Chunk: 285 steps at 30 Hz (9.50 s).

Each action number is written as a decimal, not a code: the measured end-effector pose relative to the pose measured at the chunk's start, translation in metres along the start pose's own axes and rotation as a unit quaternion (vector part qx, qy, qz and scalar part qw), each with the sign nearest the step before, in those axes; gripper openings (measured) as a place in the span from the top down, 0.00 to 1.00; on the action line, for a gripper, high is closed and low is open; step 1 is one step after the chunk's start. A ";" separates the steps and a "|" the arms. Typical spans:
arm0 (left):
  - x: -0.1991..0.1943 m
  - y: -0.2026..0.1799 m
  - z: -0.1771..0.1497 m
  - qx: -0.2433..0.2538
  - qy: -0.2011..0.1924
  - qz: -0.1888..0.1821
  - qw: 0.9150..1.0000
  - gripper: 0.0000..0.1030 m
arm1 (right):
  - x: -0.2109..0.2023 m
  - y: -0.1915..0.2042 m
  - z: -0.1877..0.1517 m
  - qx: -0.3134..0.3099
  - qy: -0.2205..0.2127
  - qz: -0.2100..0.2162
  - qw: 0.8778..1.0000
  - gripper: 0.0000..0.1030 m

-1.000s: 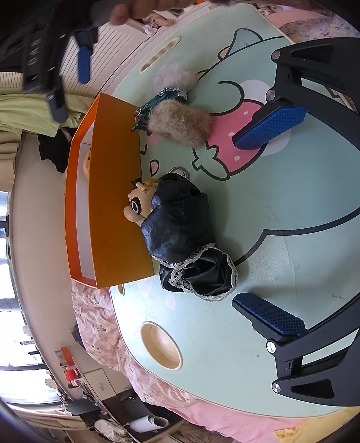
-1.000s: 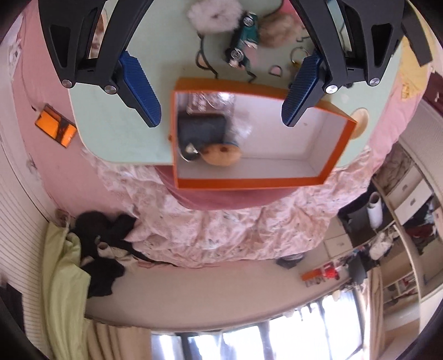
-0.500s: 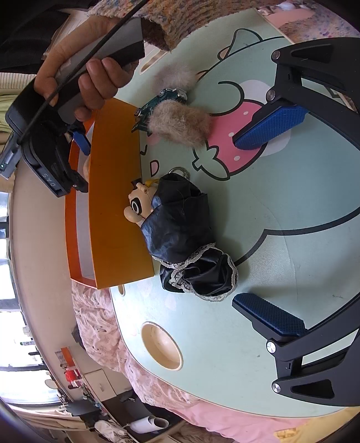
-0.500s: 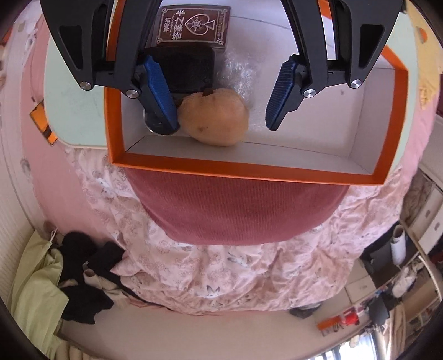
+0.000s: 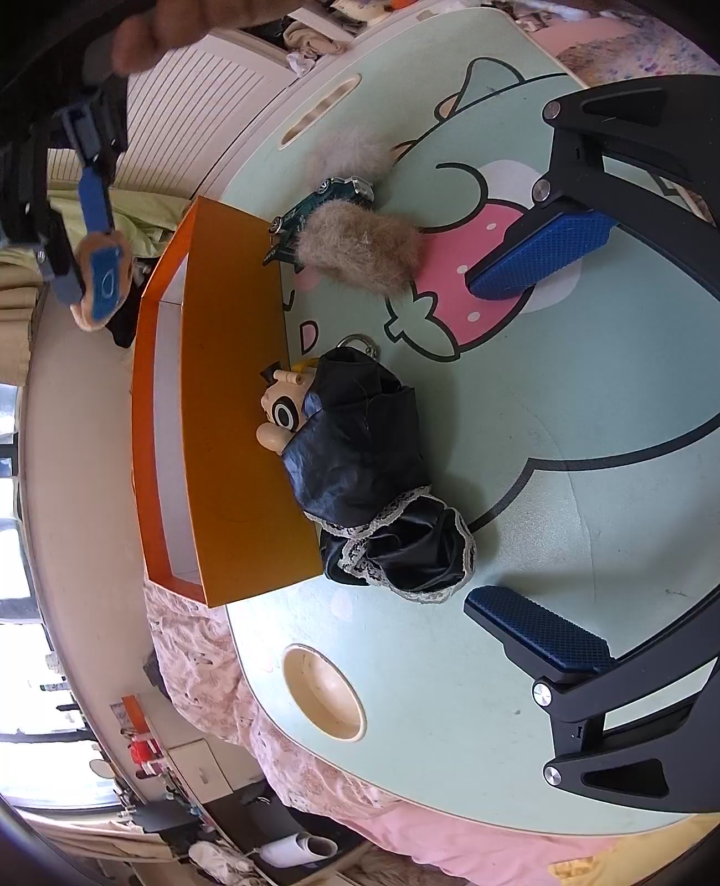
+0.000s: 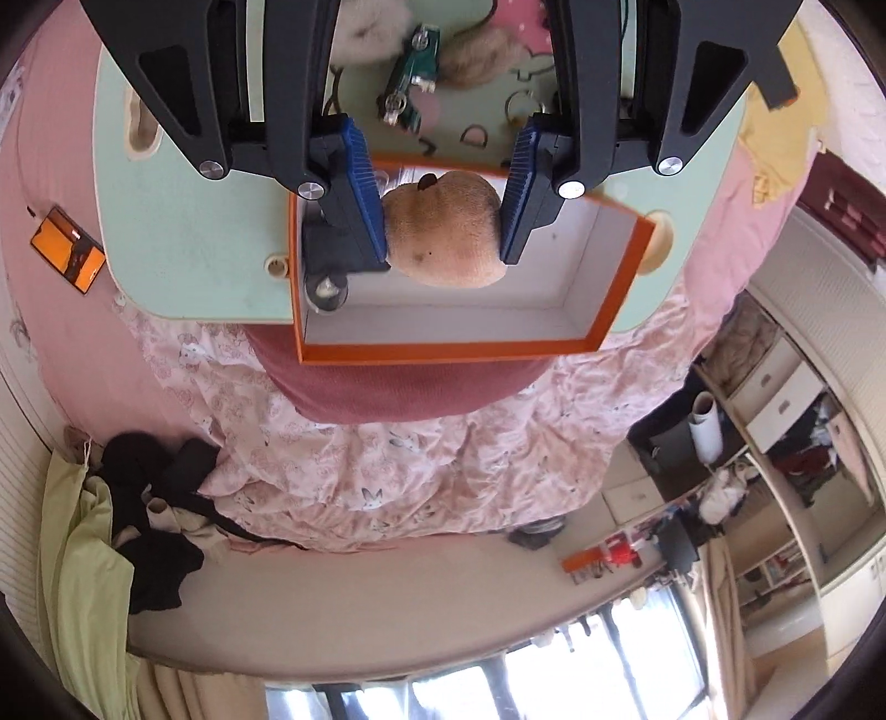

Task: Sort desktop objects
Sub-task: 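Lift the tan bun out and set it beside the figurine, then lower the left gripper into the box and grasp the clear plastic bag, then lift the clear bag out and set it beside the black cloth, then lower the right gripper into the box and grasp the black case, then lift the black case out and set it beside the green car, then lower the left gripper into the box and grasp the silver metal cup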

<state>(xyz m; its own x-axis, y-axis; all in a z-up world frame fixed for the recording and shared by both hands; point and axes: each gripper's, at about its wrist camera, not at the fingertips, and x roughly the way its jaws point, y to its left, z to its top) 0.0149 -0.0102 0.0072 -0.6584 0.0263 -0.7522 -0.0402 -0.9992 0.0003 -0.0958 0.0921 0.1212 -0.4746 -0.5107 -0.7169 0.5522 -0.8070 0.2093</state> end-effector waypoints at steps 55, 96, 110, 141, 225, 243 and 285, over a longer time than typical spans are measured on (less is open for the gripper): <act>-0.023 0.003 -0.001 -0.005 -0.035 -0.008 0.999 0.00 | 0.004 -0.015 -0.176 -0.046 -0.008 -0.110 0.993 0.00; -0.011 0.015 0.157 -0.028 0.062 -0.179 0.981 0.68 | 0.001 -0.016 -0.178 -0.049 -0.009 -0.109 0.993 0.00; -0.003 0.000 0.072 0.034 0.133 -0.217 0.966 0.56 | 0.000 -0.015 -0.179 -0.050 -0.009 -0.109 0.993 0.00; -0.005 -0.017 -0.011 0.042 0.004 -0.030 0.999 0.00 | -0.001 -0.020 -0.179 -0.048 -0.012 -0.118 0.992 0.00; -0.010 -0.014 -0.014 0.045 -0.006 -0.038 0.998 0.00 | 0.011 -0.057 -0.041 0.009 0.148 -0.092 0.985 0.41; -0.012 -0.013 -0.014 0.045 -0.006 -0.040 0.998 0.00 | -0.022 -0.023 -0.107 -0.052 0.017 -0.125 0.991 0.24; 0.098 -0.047 0.201 0.016 0.151 -0.109 0.982 0.65 | -0.012 -0.024 -0.191 -0.086 -0.027 -0.105 0.990 0.00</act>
<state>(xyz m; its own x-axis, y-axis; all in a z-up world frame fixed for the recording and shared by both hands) -0.1989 0.0452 0.0661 -0.3783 0.2245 -0.8980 -0.1825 -0.9692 -0.1655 0.0271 0.1743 -0.0025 -0.6247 -0.3547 -0.6956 0.5436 -0.8371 -0.0613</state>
